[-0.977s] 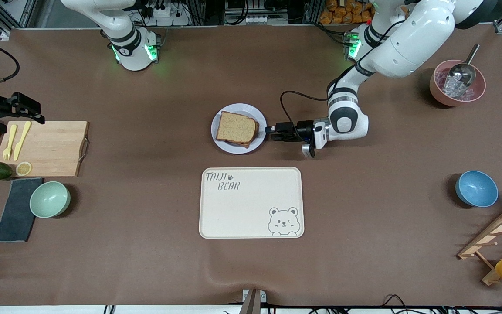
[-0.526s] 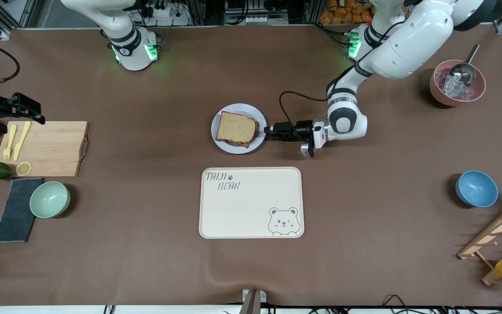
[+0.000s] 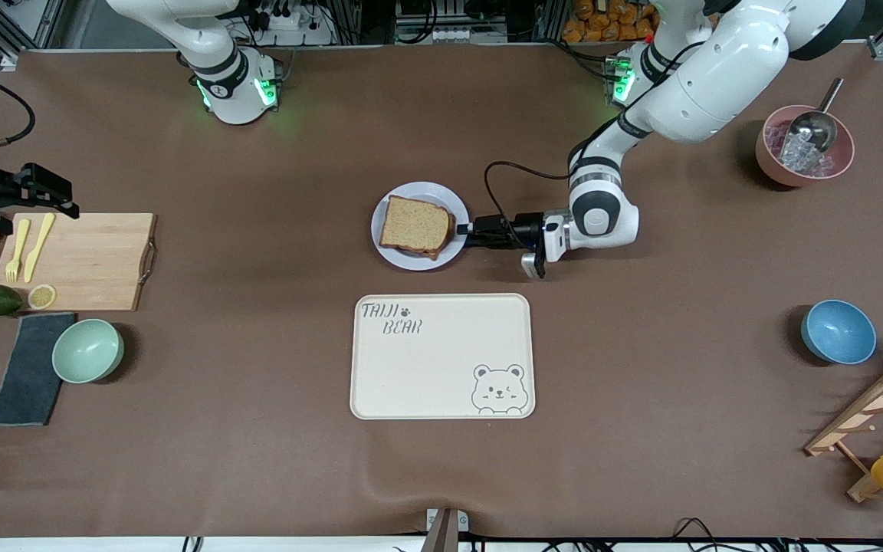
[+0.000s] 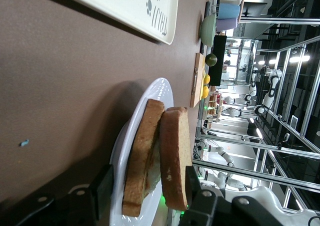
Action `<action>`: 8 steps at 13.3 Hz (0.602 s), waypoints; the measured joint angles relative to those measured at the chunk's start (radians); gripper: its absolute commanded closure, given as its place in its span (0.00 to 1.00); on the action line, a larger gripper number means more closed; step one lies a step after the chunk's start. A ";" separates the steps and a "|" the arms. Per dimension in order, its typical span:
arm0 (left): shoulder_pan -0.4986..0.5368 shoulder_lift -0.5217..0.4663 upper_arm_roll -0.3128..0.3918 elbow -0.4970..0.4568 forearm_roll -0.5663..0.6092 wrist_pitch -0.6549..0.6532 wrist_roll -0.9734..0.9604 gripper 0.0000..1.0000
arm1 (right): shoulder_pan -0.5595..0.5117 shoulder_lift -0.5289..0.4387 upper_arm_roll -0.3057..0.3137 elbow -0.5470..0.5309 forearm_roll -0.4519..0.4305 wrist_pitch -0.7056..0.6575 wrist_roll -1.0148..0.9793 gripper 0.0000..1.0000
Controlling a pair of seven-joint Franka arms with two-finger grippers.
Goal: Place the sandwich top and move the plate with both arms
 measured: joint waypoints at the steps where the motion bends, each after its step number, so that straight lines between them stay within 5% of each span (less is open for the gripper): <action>1: -0.005 0.003 0.004 0.001 0.000 0.000 0.001 0.44 | 0.000 0.000 0.000 0.000 0.000 0.000 0.000 0.00; 3: -0.026 0.009 0.018 0.005 0.000 0.000 0.003 0.46 | 0.000 0.000 0.000 0.000 0.000 0.000 0.000 0.00; 8: -0.073 0.020 0.049 0.018 0.000 0.000 0.008 0.74 | 0.000 0.000 0.000 0.000 0.000 0.000 0.000 0.00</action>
